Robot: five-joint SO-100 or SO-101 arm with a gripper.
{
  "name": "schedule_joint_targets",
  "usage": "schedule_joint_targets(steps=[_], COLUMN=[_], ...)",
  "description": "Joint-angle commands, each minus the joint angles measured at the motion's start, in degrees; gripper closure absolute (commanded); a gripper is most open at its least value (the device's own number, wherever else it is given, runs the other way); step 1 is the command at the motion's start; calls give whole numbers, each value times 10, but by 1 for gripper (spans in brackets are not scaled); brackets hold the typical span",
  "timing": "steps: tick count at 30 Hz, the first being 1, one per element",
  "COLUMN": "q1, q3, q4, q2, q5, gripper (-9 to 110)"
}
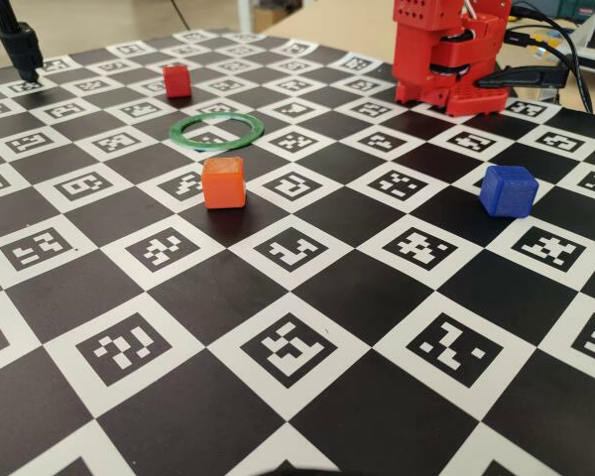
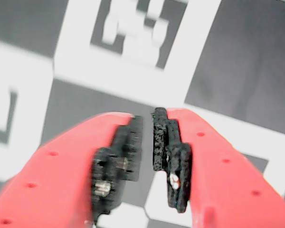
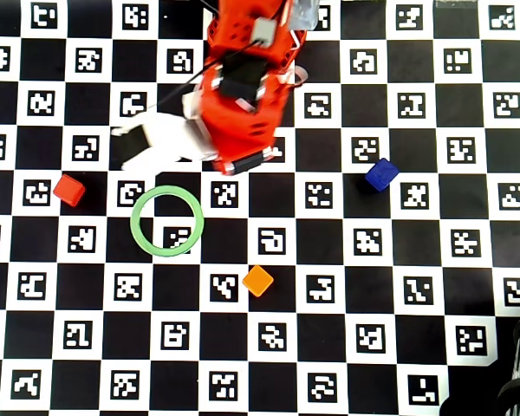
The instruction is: Grab the red cube then put it in the green circle then put the blue cube on top and finally the orange cube on top
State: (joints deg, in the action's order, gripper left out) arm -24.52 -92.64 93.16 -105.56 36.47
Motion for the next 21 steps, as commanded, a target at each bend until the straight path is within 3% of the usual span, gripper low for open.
schedule_joint_targets(steps=[1, 8, 21], q1=[-82, -183, -279], q3=[99, 143, 258], q4=[15, 2, 1], q2=[32, 90, 218], q5=[-6, 45, 69], gripper=[91, 70, 53])
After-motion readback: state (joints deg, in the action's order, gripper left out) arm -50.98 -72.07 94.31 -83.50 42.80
